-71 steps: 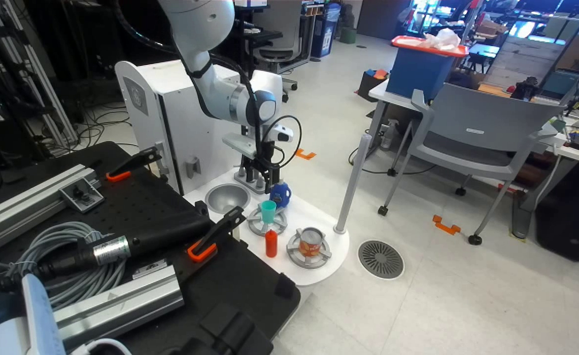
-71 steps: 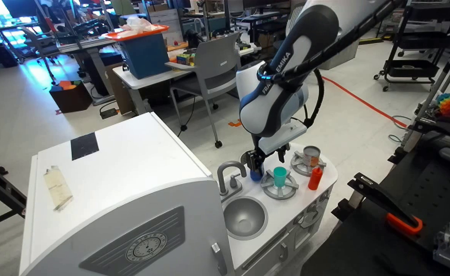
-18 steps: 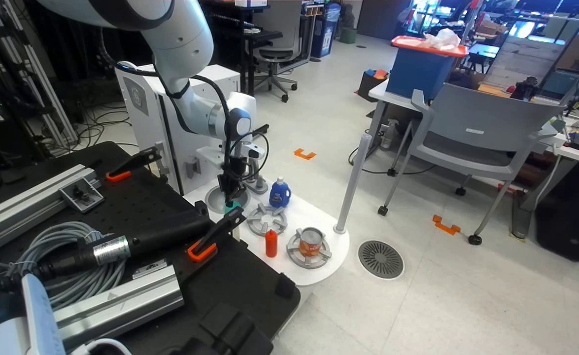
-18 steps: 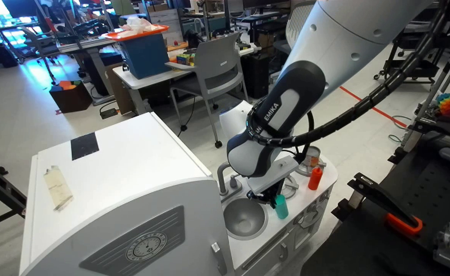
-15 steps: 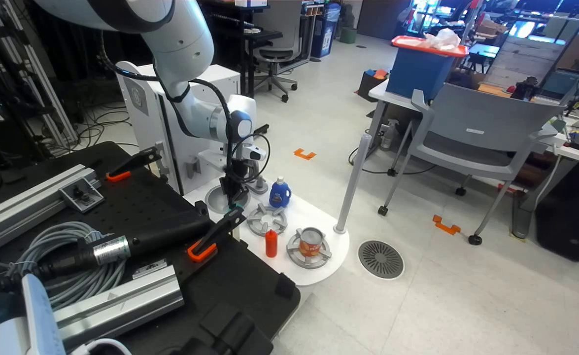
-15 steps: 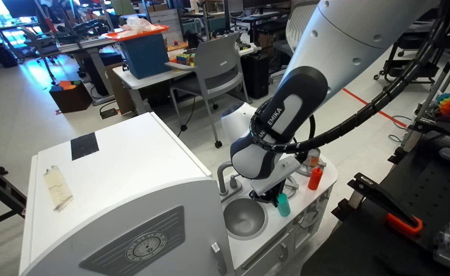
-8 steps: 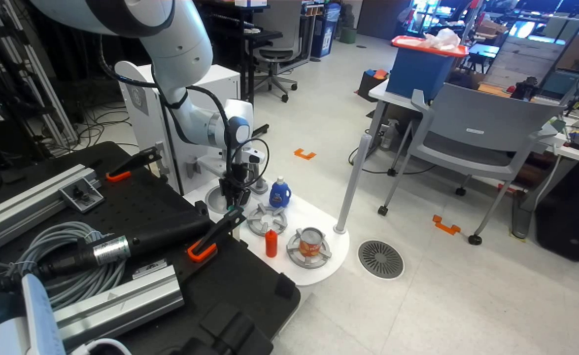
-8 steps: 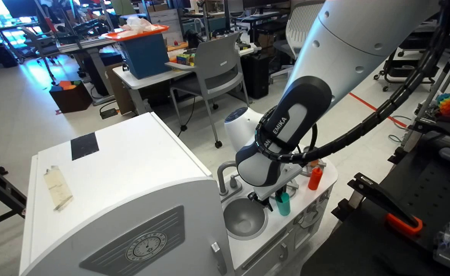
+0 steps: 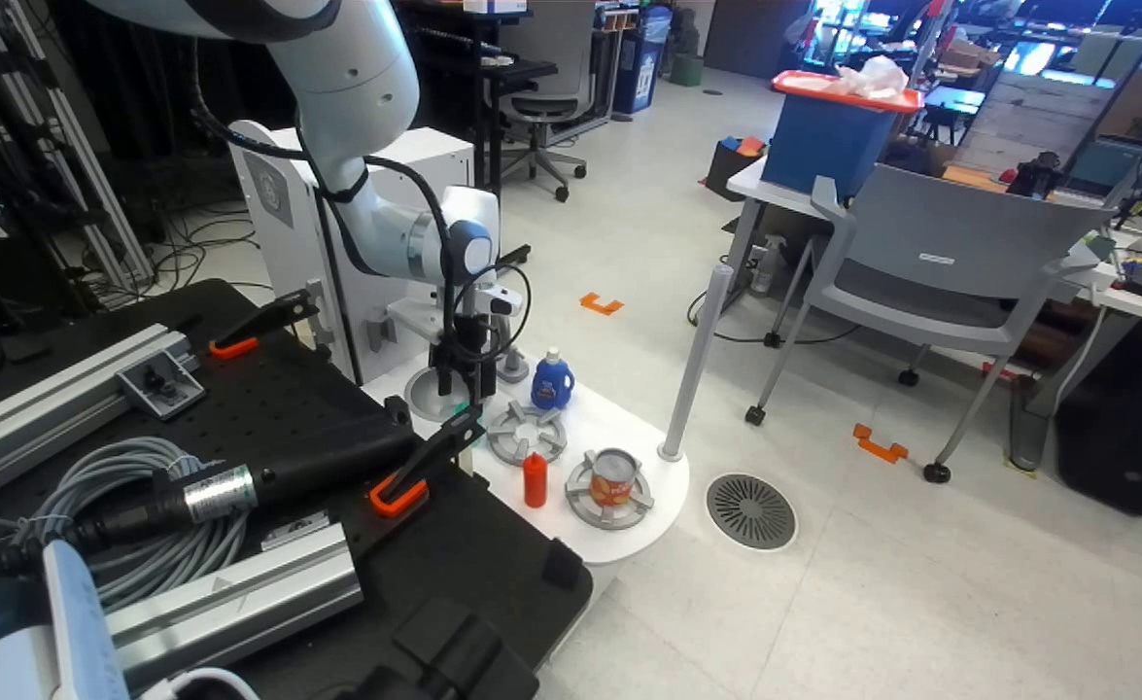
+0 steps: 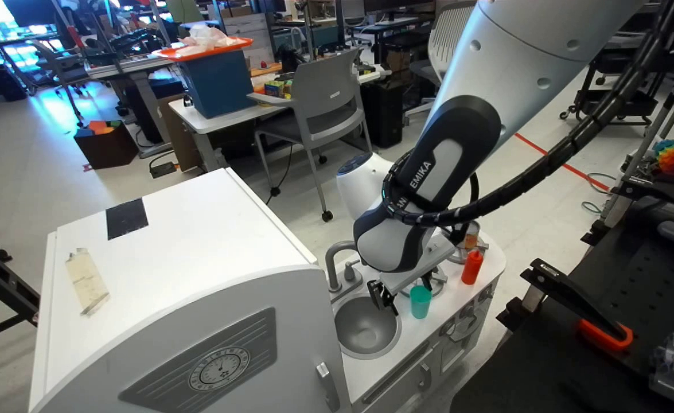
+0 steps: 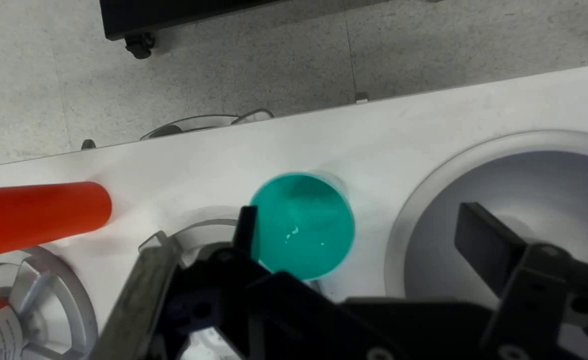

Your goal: Pick up the cup on the stove and put it on the counter

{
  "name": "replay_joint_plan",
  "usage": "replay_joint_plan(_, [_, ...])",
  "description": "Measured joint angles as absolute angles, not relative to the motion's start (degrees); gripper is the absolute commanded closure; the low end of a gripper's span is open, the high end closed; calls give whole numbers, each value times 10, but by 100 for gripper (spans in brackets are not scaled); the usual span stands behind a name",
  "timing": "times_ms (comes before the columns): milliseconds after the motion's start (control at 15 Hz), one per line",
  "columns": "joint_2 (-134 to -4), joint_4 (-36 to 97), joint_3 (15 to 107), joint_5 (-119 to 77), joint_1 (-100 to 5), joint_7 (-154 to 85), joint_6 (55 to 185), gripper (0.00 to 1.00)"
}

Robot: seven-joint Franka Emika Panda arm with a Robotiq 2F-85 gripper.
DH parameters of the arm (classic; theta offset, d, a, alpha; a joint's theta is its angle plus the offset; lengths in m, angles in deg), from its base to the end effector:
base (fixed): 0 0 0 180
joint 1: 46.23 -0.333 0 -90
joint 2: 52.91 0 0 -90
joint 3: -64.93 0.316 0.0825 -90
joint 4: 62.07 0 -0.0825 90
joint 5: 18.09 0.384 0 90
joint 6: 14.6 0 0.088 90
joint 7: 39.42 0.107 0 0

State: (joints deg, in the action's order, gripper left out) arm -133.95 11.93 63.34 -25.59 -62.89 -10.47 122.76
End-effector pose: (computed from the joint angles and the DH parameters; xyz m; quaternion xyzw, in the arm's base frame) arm 0.5922 0.1598 -0.1410 0.9852 -0.0557 -0.1229 0.1054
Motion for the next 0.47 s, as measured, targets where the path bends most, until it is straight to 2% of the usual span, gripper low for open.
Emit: replay_joint_plan(467, [-1203,269,637,-253,-629,-96,1219,0])
